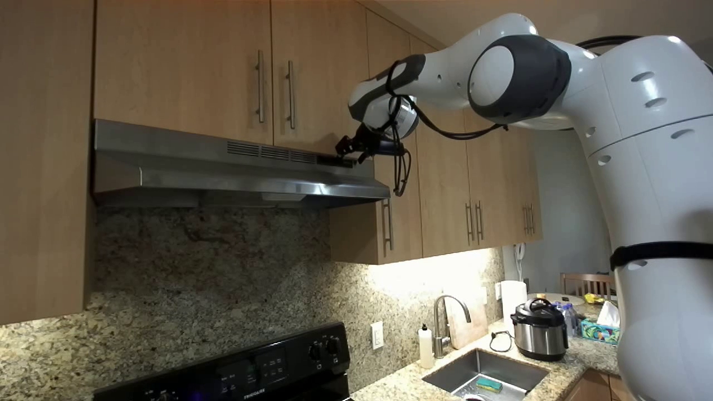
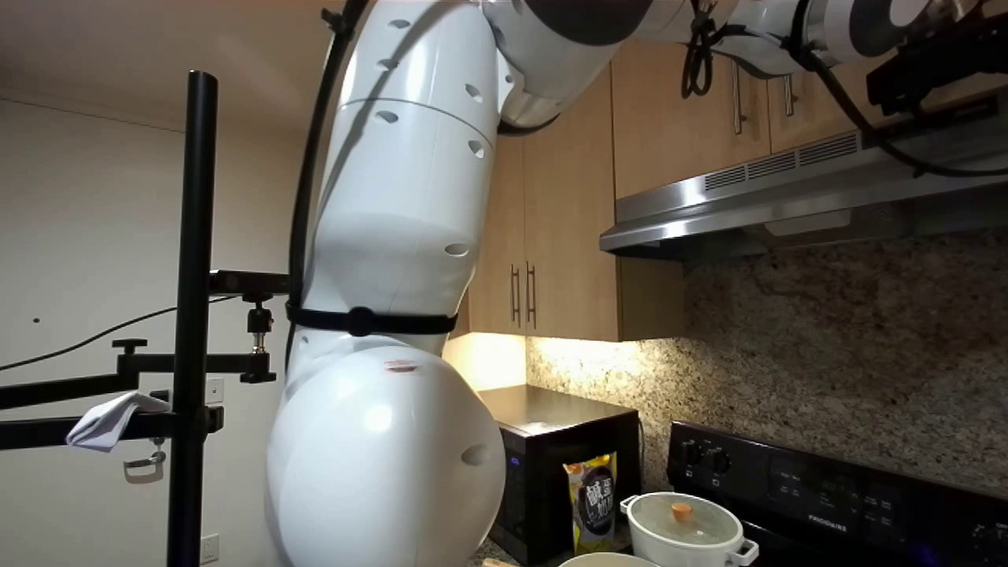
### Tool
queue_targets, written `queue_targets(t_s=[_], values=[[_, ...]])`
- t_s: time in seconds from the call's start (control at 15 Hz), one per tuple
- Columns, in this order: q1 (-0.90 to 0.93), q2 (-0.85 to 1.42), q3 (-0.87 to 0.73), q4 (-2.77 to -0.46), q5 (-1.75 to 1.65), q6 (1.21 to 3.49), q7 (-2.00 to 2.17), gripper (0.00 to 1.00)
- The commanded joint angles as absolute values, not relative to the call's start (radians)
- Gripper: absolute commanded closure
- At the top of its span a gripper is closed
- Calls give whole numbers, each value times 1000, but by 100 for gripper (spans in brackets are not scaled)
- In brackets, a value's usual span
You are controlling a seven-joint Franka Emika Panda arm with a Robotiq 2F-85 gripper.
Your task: Turn on the light on top of the stove
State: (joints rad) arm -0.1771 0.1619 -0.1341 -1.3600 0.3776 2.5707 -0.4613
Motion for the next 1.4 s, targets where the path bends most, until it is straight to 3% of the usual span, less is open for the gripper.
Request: queue_targets(t_s=[0.0,1.33], values=[[-169,169,-139,-1357,345,2548,-434,0],[-163,216,-137,-1293,295,2505,-418,0]])
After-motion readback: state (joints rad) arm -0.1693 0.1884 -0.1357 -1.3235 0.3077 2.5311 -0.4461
